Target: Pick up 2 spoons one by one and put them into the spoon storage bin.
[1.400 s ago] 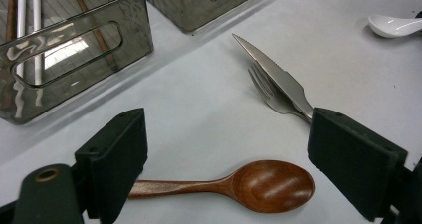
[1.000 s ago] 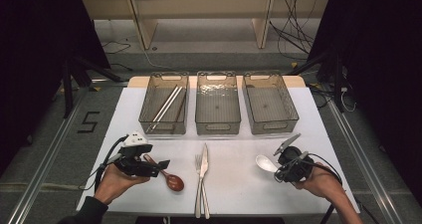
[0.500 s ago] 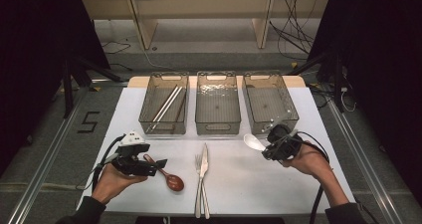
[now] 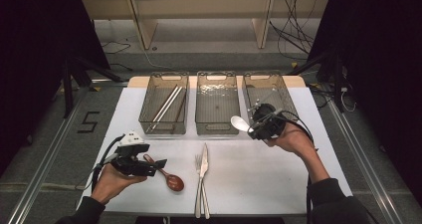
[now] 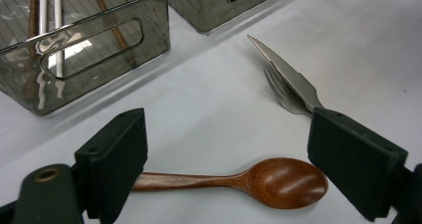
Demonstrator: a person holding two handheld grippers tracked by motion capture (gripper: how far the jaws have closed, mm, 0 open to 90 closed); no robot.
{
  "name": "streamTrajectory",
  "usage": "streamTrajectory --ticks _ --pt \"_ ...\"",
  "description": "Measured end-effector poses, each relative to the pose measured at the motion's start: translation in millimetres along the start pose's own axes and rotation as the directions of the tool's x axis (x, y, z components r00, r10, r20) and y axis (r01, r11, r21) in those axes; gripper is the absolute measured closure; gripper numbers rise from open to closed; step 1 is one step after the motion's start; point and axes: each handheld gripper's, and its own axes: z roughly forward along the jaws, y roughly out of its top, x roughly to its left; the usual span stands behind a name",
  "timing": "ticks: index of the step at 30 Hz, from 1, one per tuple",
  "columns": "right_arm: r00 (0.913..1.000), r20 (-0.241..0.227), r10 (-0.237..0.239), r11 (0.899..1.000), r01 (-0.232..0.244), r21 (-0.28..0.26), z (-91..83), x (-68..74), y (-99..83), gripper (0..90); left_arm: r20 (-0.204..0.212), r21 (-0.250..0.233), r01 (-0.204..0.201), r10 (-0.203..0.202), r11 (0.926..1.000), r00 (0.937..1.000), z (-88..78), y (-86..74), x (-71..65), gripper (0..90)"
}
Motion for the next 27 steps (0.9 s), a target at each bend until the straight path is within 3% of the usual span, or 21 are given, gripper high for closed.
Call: streamTrajectory --ticks 19,27 --pt "0.9992 0.023 0.033 0.999 -0.032 -0.009 20.5 -13.5 69.7 75.3 0.004 -0.001 -0.007 0.007 1.0 1.0 0.4 0.0 -0.6 15.4" --pt "0.9982 0.031 0.051 0.999 -0.051 0.0 31.9 -19.3 87.2 75.3 0.009 0.005 -0.009 0.009 0.9999 0.9999 1.2 -0.1 -1.4 15.4"
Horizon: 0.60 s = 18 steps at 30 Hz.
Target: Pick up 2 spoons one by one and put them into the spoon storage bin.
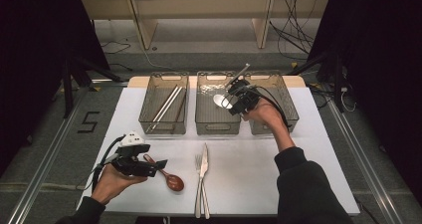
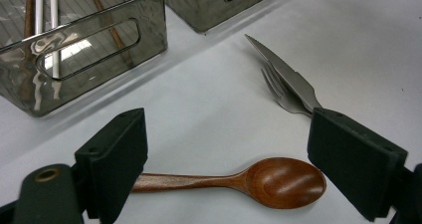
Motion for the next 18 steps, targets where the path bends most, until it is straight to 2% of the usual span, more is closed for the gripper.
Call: streamTrajectory --ticks 10,18 --pt "0.9997 0.002 0.024 0.999 -0.024 0.029 12.7 -4.2 15.3 75.3 0.001 0.001 0.0 0.0 1.0 1.0 1.3 -0.2 -0.1 15.4" --pt "0.9993 0.008 0.037 0.999 -0.037 0.03 19.5 -5.8 22.7 75.2 0.0 0.001 -0.001 0.001 1.0 1.0 1.0 -0.3 0.3 15.4"
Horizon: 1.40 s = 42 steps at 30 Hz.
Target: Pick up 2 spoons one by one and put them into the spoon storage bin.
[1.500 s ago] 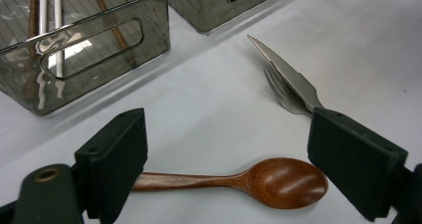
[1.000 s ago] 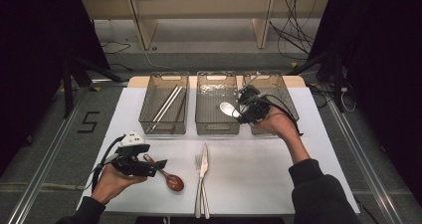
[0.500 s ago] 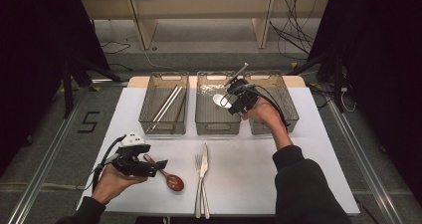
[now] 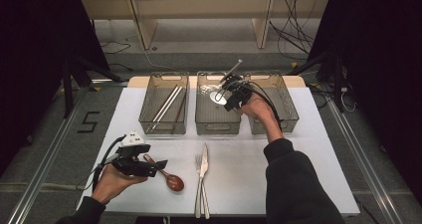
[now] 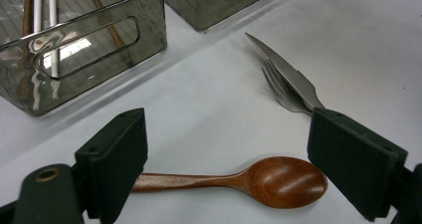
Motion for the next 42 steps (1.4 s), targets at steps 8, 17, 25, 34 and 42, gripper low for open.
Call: streamTrajectory --ticks 8,17,25,34,42 --pt "1.0 -0.001 0.006 1.0 -0.006 0.006 5.7 0.4 6.2 75.2 -0.001 -0.001 0.001 -0.001 1.0 1.0 0.3 0.1 -0.4 15.5" --pt "0.9999 -0.007 0.014 1.0 -0.013 0.027 17.5 4.2 12.7 75.2 0.0 0.004 -0.005 0.005 1.0 1.0 1.2 -0.3 -0.4 15.5" --pt "0.9999 0.01 0.006 0.999 -0.006 0.034 24.8 3.3 17.6 74.1 0.011 0.002 -0.003 0.003 1.0 0.9999 1.6 -0.1 -1.8 15.4" --pt "0.9985 0.001 0.055 0.998 -0.055 0.002 17.8 -2.1 16.8 47.8 0.014 0.009 0.002 -0.002 1.0 0.9999 1.5 -0.6 0.3 15.4" --pt "0.9986 -0.022 0.048 0.998 -0.049 -0.046 1.2 -2.1 0.6 38.6 0.003 0.009 0.009 -0.009 0.9999 1.0 1.3 -0.6 3.3 15.5"
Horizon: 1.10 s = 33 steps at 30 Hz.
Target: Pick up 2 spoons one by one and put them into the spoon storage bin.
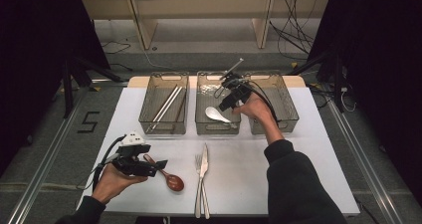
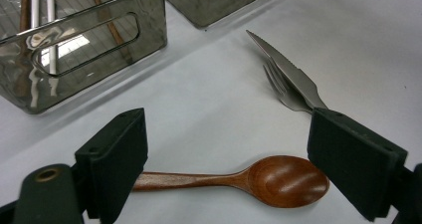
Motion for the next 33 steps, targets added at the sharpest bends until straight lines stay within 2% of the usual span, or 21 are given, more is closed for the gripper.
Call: streamTrajectory --ticks 4,8,12,15,18,22,33 --pt "0.9995 -0.027 -0.017 1.0 0.016 -0.023 -7.2 4.0 -16.4 35.9 -0.003 0.001 0.003 -0.003 1.0 1.0 0.6 0.1 1.8 15.4" --pt "0.9986 -0.051 -0.015 0.999 0.013 -0.039 -16.7 8.3 -35.5 34.5 -0.004 0.004 0.003 -0.003 1.0 1.0 0.9 0.2 2.4 15.5" --pt "0.9962 -0.078 -0.039 0.999 0.037 -0.022 -26.3 16.0 -54.6 32.6 -0.007 0.008 0.007 -0.007 0.9999 0.9999 1.8 -0.1 2.9 15.4" --pt "0.9952 -0.08 -0.057 0.998 0.055 -0.023 -32.7 22.0 -68.2 30.6 -0.009 0.01 0.009 -0.009 0.9999 0.9999 2.1 -0.1 3.3 15.4" --pt "0.9961 -0.068 -0.056 0.998 0.054 -0.032 -37.4 27.1 -82.0 29.1 -0.009 0.011 0.008 -0.008 0.9999 0.9999 2.4 -0.1 3.6 15.4" --pt "0.994 -0.085 -0.068 0.997 0.065 -0.031 -40.2 30.6 -101.8 27.2 -0.006 0.02 0.002 -0.002 0.9998 1.0 3.3 0.2 4.0 15.4" --pt "0.9956 -0.073 -0.059 0.997 0.054 -0.062 -43.9 35.6 -148.8 25.4 -0.018 0.031 -0.001 0.002 0.9995 0.9998 7.9 3.4 8.6 15.4"
